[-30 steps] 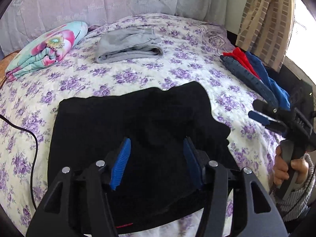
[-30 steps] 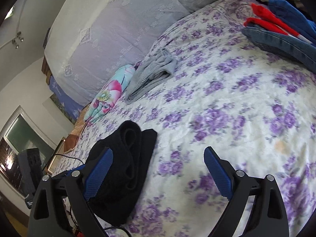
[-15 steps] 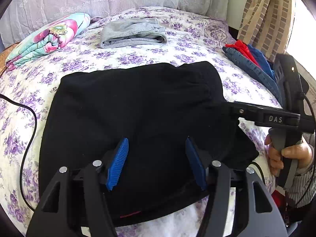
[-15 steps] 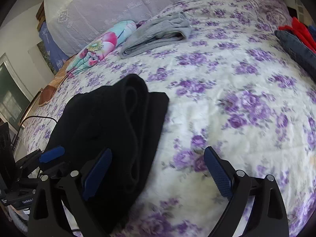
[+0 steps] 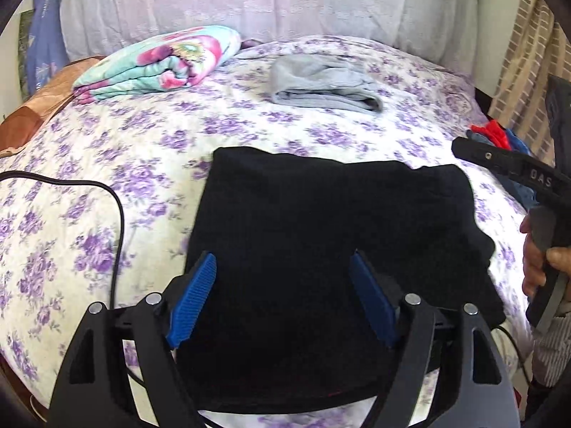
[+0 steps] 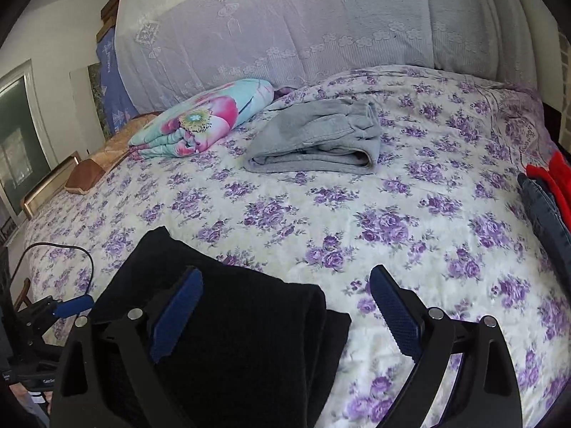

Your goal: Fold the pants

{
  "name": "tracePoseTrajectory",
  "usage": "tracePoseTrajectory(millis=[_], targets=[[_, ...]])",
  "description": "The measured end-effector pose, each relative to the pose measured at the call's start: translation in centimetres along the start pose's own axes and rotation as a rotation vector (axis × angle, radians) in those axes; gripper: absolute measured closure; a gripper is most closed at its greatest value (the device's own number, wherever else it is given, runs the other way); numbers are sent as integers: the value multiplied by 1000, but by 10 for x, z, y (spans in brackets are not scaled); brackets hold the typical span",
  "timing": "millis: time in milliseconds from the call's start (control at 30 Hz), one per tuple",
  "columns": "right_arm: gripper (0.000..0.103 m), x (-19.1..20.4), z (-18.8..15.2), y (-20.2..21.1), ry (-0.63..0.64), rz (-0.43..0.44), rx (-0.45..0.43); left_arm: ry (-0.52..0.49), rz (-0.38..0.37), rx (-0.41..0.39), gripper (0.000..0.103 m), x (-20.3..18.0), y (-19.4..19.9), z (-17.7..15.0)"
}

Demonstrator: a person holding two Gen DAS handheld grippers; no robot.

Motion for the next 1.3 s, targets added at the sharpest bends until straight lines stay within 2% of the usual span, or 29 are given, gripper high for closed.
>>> tracePoseTrajectory(millis=[200,300,400,500,767,900,1067,1200,1300], targets=[[6,-26,-18,-42,-11,-87,88,10,33,20,24,14,-9,-6],[5,-44,-28,-55,-63,-73,149,10,43,31,23,16,-14,-9],[4,-50,-31,-59,-95,-42,170,9,48,33,19,18,-17,-11],[4,-48,-27,-53,-84,-50,150,10,47,33,16,20,-17,-13],[4,-38,-22,-6,-24,-83,26,24,41,29,13,23,-17,-16],[4,-34,-26,25,-42,-2,-20,39,42,23,13,30,-14,-17],[4,-28,-59,35,-2,32,39,109,58,17,13,53,-6,-21],[4,-42,-91,15,5,-38,133,173,82,29,13,74,-3,-31],[4,-54,-99,9,-62,-3,167,217,96,41,13,89,-2,-40]])
Point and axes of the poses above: each gripper's, at about its wrist camera, not at the fingertips, and y roughly against the way its jaws point, x to its left, z to its top, the point moved 7 cm from there along -y, roughly the way its jaws point, and after that the axes turned 15 degrees about -y, right-handed, at the moved point
